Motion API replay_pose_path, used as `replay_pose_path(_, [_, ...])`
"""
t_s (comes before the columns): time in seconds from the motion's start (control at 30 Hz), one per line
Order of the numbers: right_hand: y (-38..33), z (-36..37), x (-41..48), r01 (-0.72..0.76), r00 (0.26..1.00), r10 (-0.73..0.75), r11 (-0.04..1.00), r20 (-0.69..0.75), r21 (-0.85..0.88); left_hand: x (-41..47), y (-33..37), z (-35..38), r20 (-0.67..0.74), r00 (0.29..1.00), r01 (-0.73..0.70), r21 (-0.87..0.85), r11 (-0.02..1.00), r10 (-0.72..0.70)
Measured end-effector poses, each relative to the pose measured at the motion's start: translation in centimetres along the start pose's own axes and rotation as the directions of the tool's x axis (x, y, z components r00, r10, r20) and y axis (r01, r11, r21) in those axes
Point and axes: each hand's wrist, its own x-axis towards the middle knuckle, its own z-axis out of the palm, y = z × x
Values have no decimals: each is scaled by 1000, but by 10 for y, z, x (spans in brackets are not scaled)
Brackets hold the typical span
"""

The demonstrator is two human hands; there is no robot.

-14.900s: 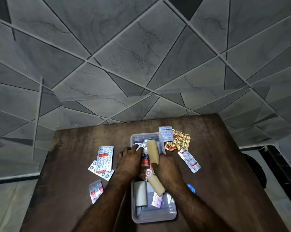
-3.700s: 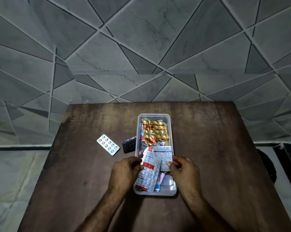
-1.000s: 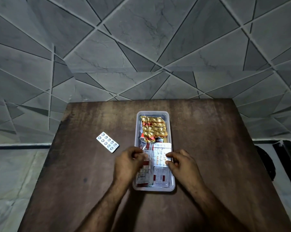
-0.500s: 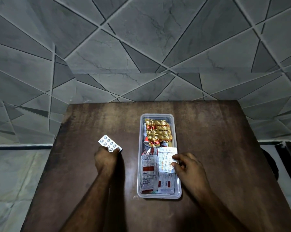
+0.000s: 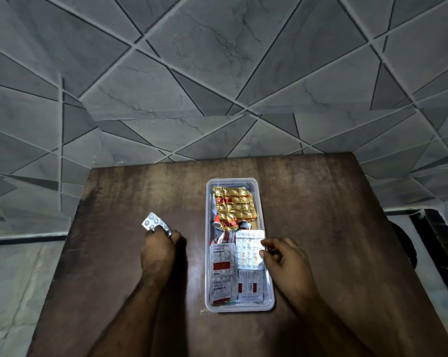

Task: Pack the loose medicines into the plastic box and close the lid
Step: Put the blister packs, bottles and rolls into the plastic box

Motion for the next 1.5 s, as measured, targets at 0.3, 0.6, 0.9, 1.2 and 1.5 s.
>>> replay_pose_path(0.3, [9, -4, 3, -175, 980, 193, 952, -50, 252, -16, -6, -28, -124, 989, 59, -141, 988, -77])
replay_pose_path(0.6, [31, -4, 9, -254, 965, 261, 932, 8, 257, -78, 35, -15, 266, 963, 208, -818, 536, 32])
replay_pose_path(0.9, [18, -3, 16, -245, 970, 237, 934, 63, 261, -107, 57, 23, 284, 955, 164, -749, 642, 87])
replay_pose_path(1.2, [39, 17, 42, -361, 927, 311, 893, 210, 270, -84, 33, 15, -90, 985, -174, -404, 898, 150])
replay_pose_path(1.5, [47, 30, 60, -393, 911, 354, 901, 211, 186, -72, 17, 9, 315, 945, 101, -530, 842, 85])
